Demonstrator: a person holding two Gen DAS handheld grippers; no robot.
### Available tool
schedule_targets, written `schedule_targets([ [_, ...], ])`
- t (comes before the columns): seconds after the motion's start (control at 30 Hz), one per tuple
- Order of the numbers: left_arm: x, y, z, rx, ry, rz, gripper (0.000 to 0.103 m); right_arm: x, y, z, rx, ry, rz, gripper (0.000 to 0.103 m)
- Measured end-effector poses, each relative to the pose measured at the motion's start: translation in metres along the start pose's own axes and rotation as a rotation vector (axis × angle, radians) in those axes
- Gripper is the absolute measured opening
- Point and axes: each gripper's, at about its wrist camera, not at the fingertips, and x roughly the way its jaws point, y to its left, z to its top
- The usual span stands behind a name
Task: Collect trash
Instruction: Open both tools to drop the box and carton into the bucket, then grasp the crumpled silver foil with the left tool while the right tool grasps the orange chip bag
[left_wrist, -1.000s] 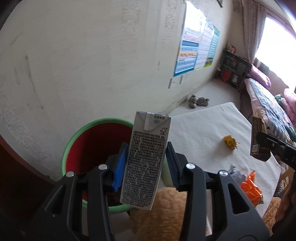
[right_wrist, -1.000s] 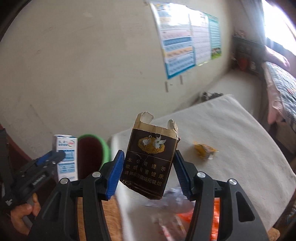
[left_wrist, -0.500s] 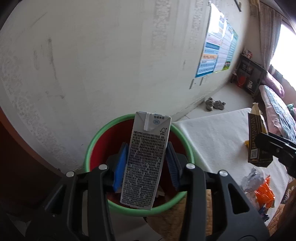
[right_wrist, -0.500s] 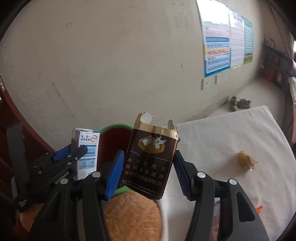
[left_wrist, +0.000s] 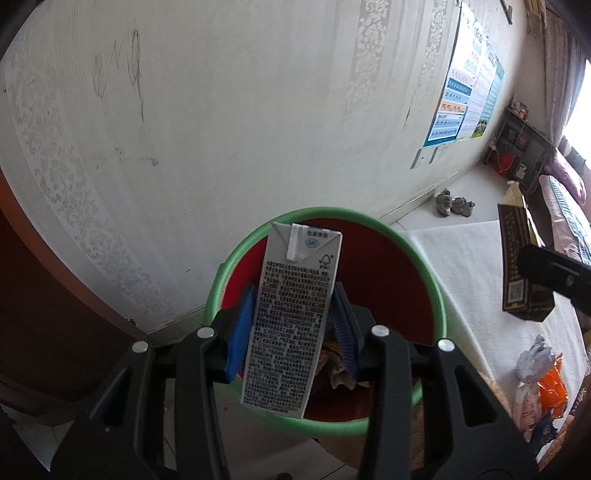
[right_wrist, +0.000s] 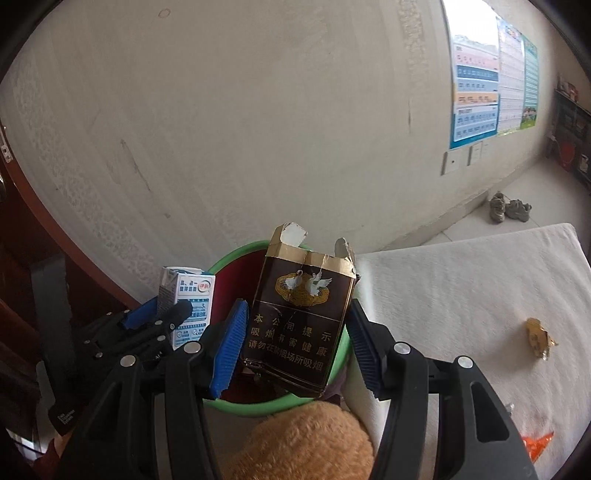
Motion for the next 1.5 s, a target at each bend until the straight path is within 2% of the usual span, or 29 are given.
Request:
schedule_targets([
  [0.33, 0.014, 0.011, 0.004, -0.019, 0.011, 0.014, 0.04, 0.022, 0.011, 0.004, -0.037, 0.027, 0.018, 0.054],
  [0.43, 0.018, 0.012, 0.004, -0.022, 0.018, 0.019, 0.04, 0.024, 0.013, 0.005, -0.039, 0.024, 0.033, 0.057],
  [0.5, 0.022, 0.015, 0.004, -0.036, 0.032, 0.03, 0.045, 0.024, 0.012, 0.006, -0.036, 0.023, 0.038, 0.065],
  [0.6, 0.022, 0.02, 0.002, -0.06, 0.029, 0.03, 0.053, 0.019, 0.012, 0.004, -0.036, 0.013, 0.039, 0.065],
  [0.77, 0.02, 0.02, -0.001, -0.066, 0.038, 0.03, 0.059, 0.009, 0.009, -0.001, -0.025, 0.005, 0.03, 0.065],
  [0.87, 0.017, 0.015, -0.003, -0.059, 0.044, 0.018, 0.059, -0.004, -0.002, -0.005, -0.005, -0.004, 0.014, 0.065],
  [1.07, 0.004, -0.02, -0.008, 0.007, 0.044, -0.04, 0.059, -0.049, -0.048, -0.028, 0.053, -0.042, -0.069, 0.069],
  [1.23, -0.01, -0.06, -0.012, 0.078, 0.035, -0.107, 0.059, -0.086, -0.114, -0.069, 0.153, -0.023, -0.218, 0.07],
  [1.33, -0.017, -0.085, -0.016, 0.114, 0.032, -0.146, 0.059, -0.099, -0.156, -0.103, 0.225, 0.034, -0.339, 0.07],
  [1.5, -0.027, -0.137, -0.03, 0.224, 0.049, -0.231, 0.059, -0.103, -0.208, -0.161, 0.365, 0.17, -0.406, 0.07],
])
